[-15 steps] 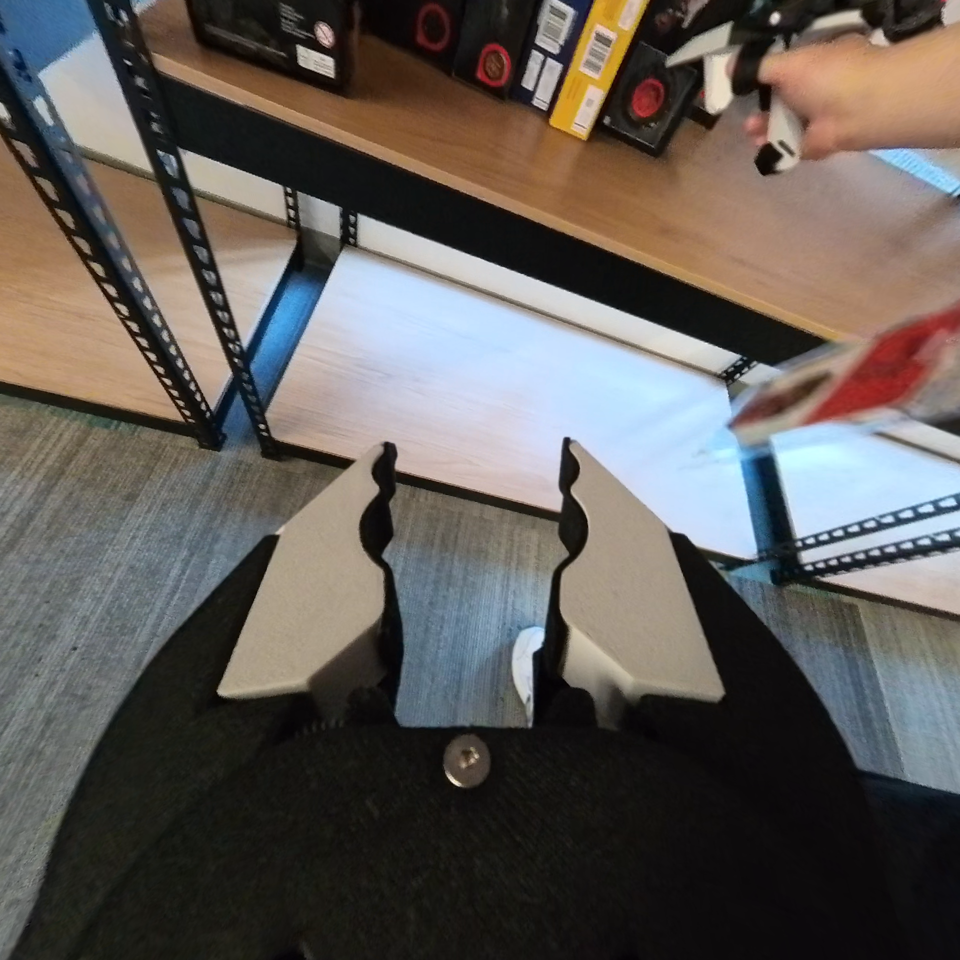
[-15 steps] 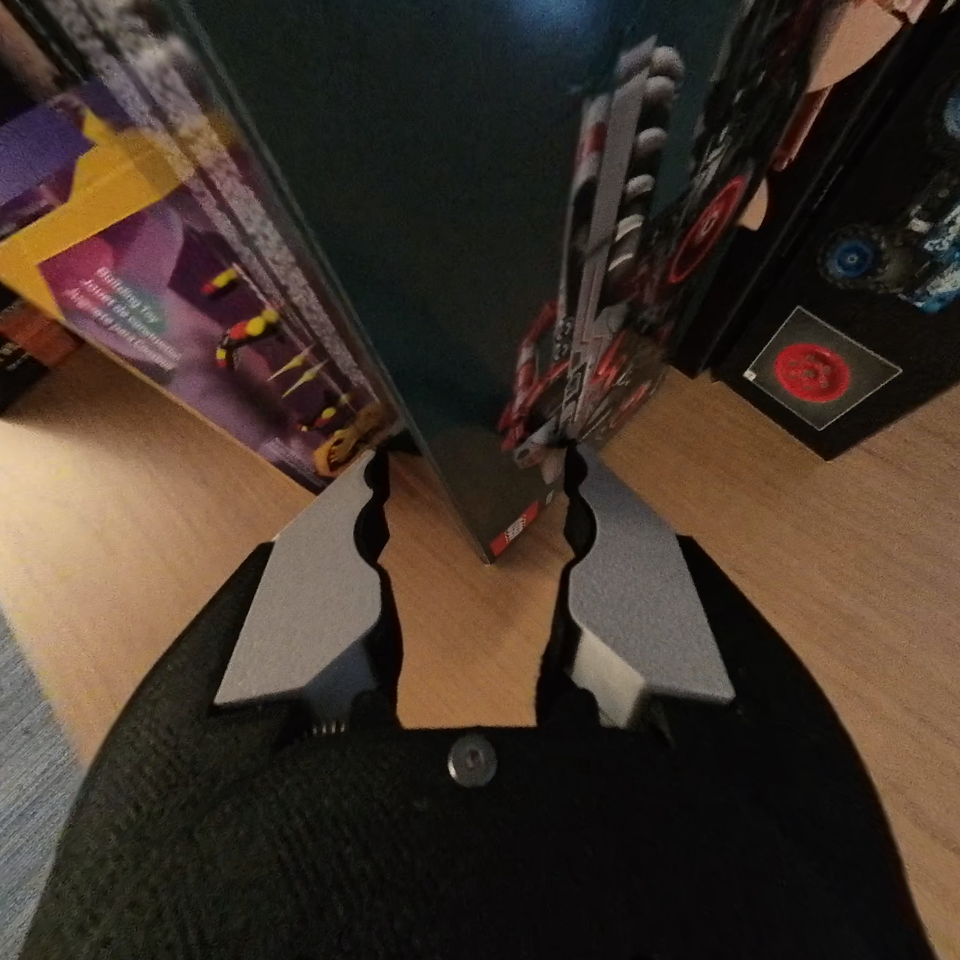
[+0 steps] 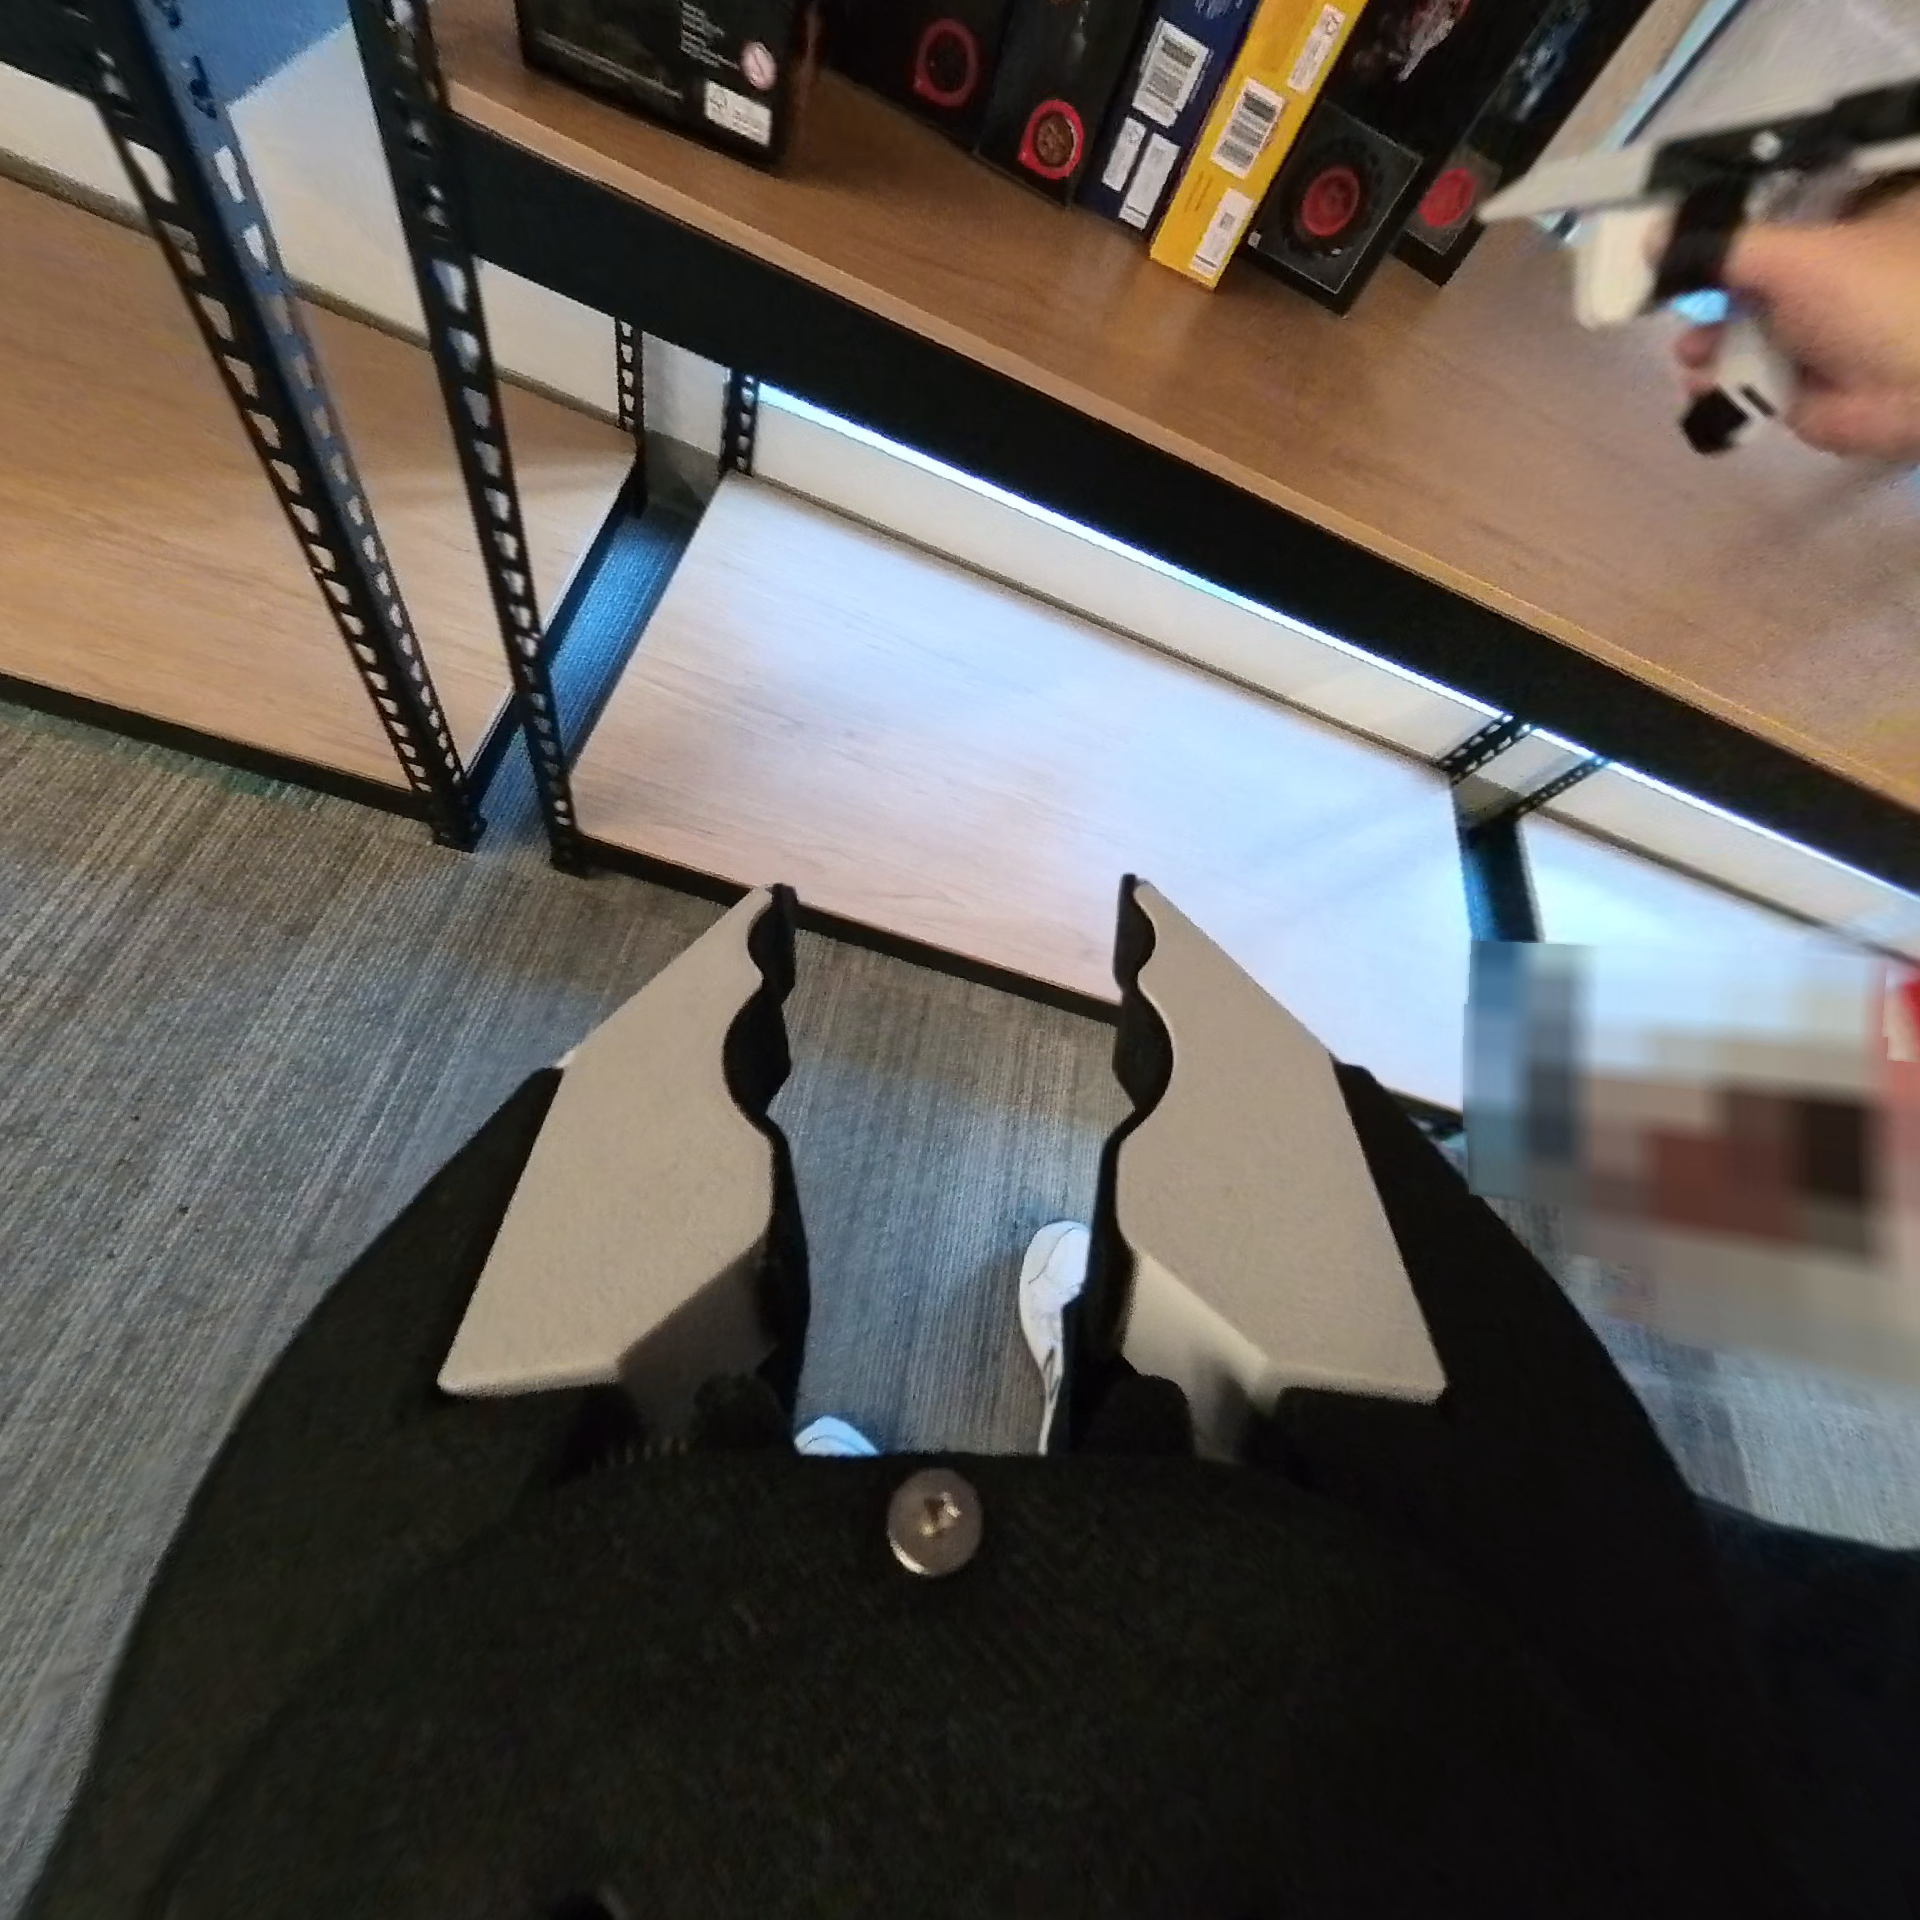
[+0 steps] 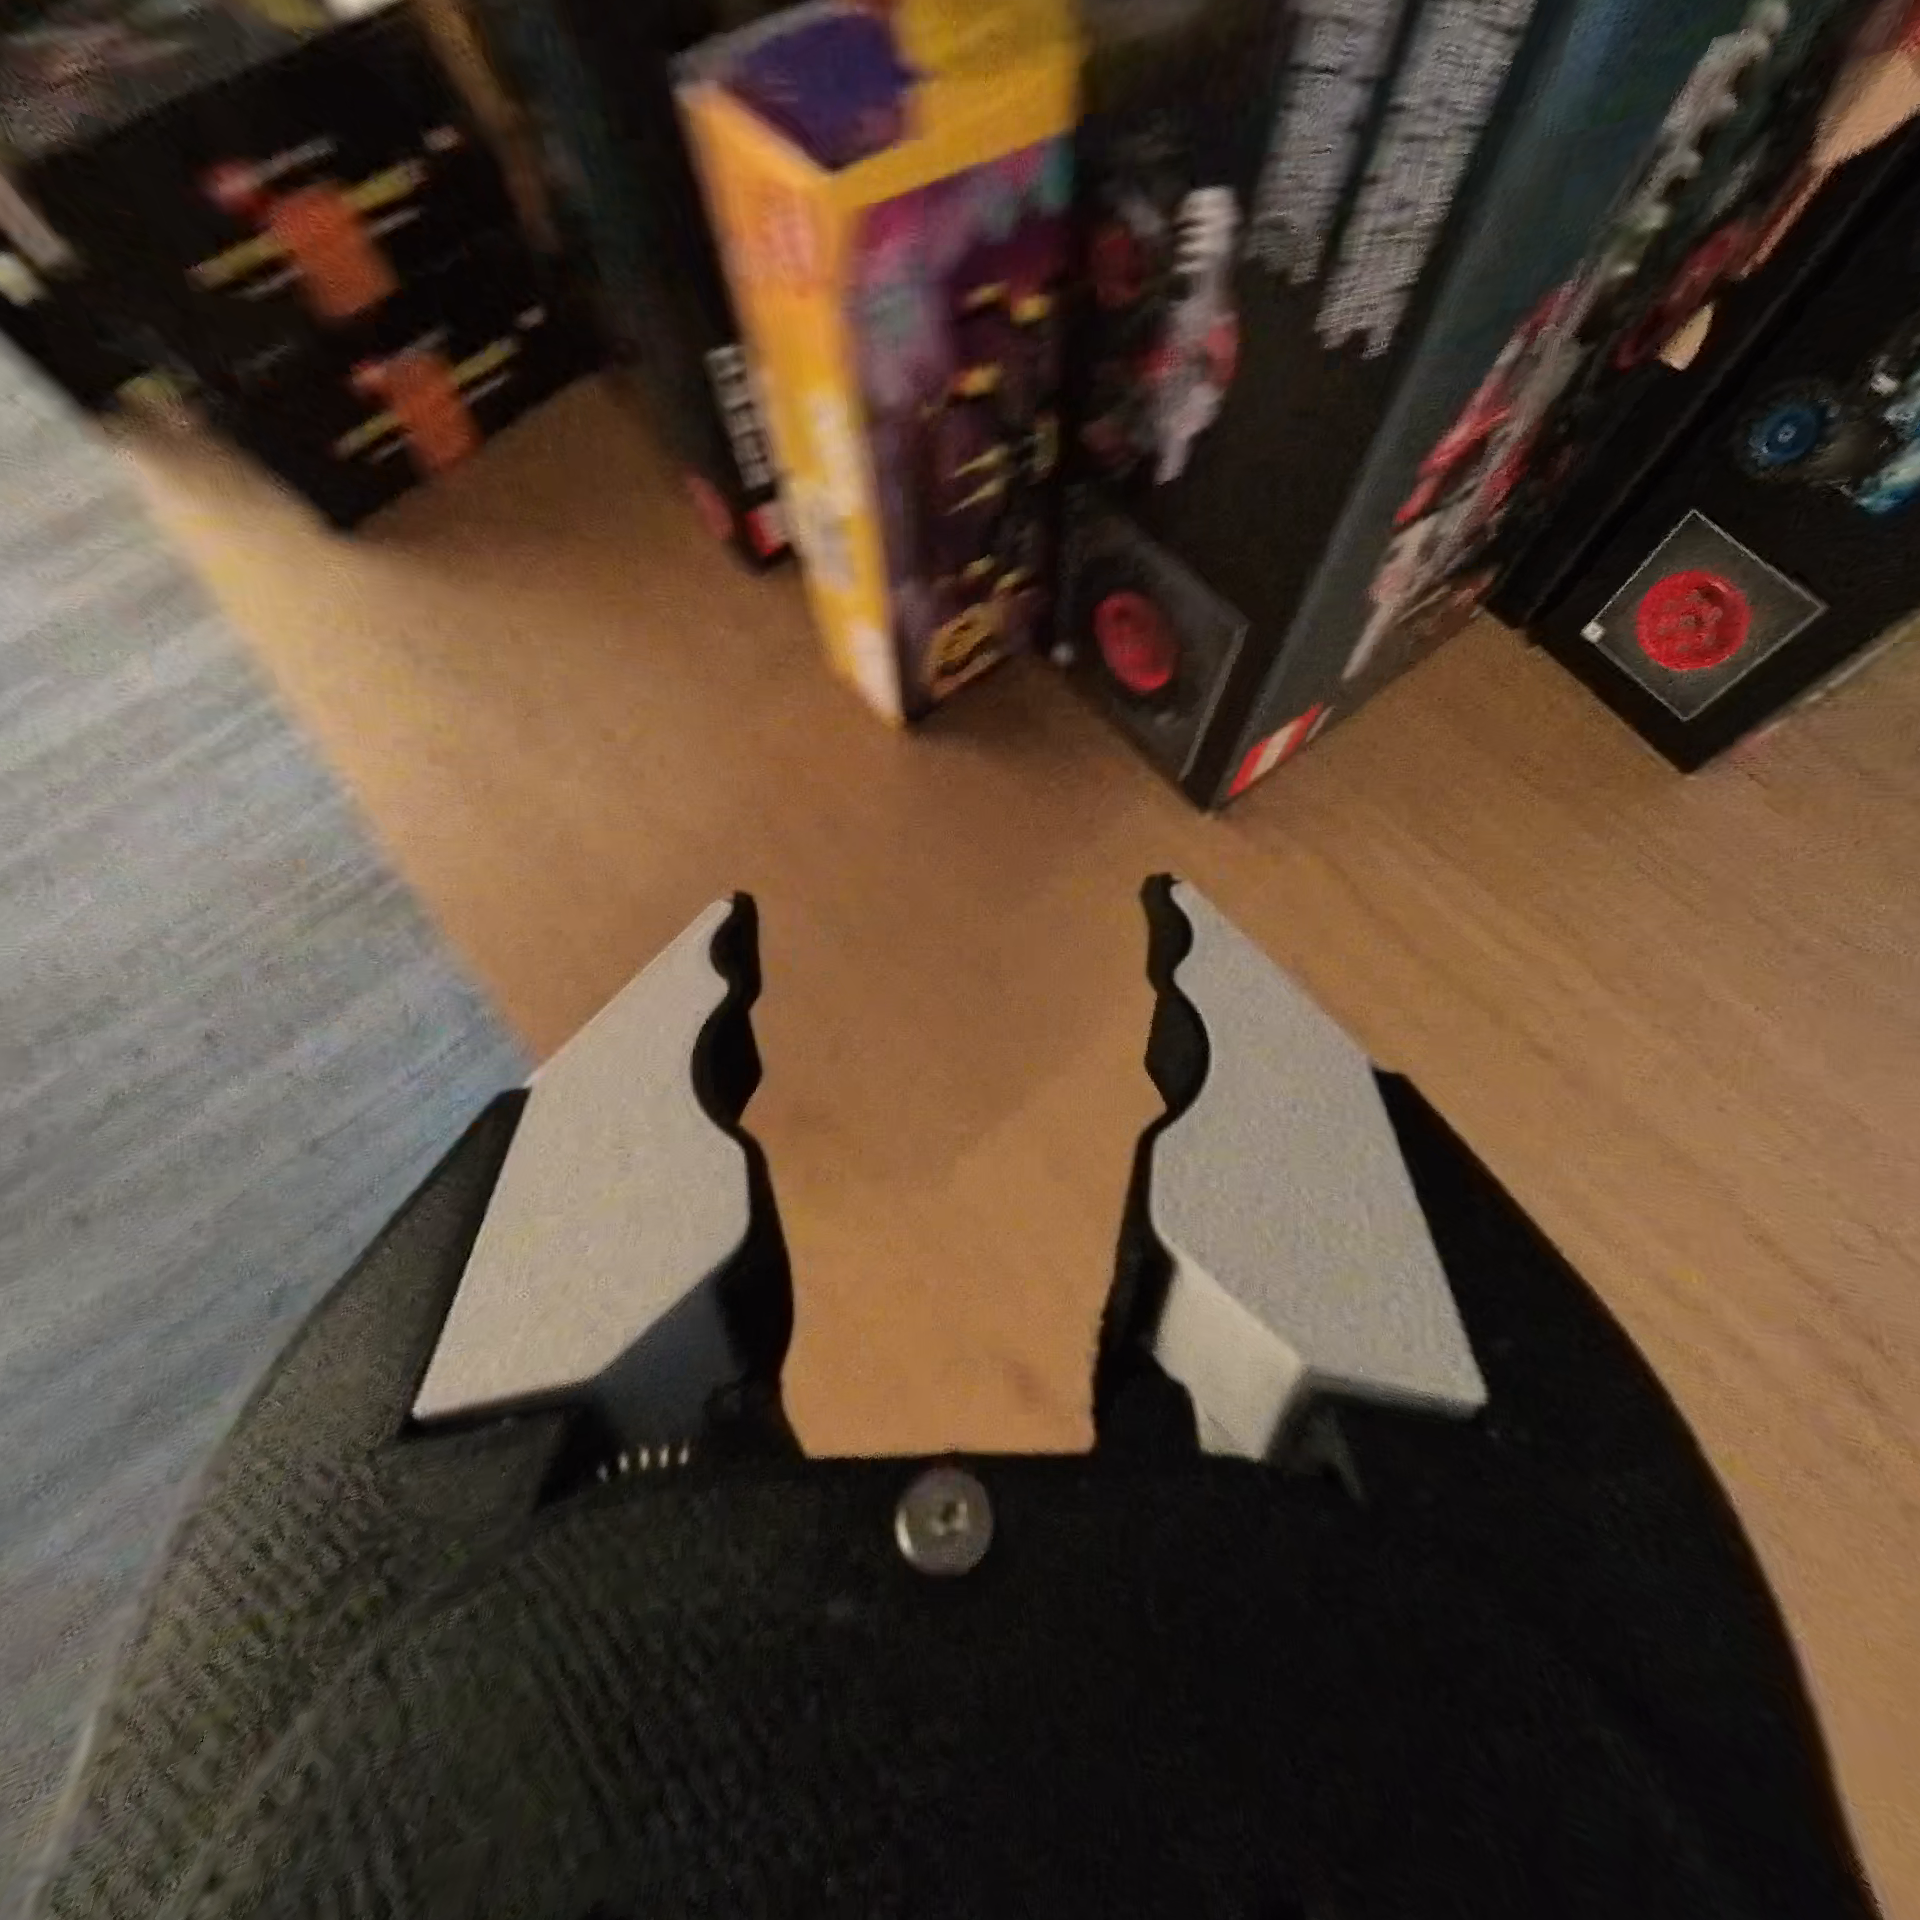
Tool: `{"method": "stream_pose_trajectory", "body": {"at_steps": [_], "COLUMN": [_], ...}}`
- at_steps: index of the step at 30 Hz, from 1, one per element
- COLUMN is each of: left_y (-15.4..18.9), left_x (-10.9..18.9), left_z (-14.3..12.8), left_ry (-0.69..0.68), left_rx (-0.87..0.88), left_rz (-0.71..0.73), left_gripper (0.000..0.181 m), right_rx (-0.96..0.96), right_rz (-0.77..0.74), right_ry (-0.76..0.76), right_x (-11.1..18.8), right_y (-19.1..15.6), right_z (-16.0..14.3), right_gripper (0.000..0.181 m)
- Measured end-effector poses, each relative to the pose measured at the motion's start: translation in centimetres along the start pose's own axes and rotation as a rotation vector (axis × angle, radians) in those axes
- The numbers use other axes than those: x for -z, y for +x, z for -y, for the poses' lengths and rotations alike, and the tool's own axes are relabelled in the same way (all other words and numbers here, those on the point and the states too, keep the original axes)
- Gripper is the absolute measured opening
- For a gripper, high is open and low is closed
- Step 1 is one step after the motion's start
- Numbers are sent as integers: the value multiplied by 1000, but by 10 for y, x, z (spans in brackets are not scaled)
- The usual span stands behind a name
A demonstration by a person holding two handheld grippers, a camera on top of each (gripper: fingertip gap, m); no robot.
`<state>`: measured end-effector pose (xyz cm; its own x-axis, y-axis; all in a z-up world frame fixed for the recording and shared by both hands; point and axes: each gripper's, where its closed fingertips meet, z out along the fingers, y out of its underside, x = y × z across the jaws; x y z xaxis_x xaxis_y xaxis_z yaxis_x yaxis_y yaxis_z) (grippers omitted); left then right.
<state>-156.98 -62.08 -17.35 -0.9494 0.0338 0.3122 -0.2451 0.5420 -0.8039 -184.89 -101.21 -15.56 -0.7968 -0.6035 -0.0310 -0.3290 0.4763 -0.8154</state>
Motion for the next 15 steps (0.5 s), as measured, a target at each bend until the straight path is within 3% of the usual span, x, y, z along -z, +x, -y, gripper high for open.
{"method": "stream_pose_trajectory", "body": {"at_steps": [5, 8, 10, 15], "left_y": [-19, -34, -42, -43], "left_x": [43, 77, 97, 120], "left_z": [33, 75, 106, 196], "left_ry": [38, 97, 142, 280], "left_rx": [-54, -98, -126, -229], "left_rz": [9, 28, 33, 28], "left_gripper": [60, 59, 59, 57], "right_rx": [176, 216, 214, 303], "right_rz": [25, -7, -5, -53], "right_ry": [46, 113, 164, 396], "right_x": [125, 191, 223, 295], "right_y": [-97, -139, -156, -158], "right_z": [-29, -13, 17, 142], "right_gripper": [65, 53, 44, 39]}}
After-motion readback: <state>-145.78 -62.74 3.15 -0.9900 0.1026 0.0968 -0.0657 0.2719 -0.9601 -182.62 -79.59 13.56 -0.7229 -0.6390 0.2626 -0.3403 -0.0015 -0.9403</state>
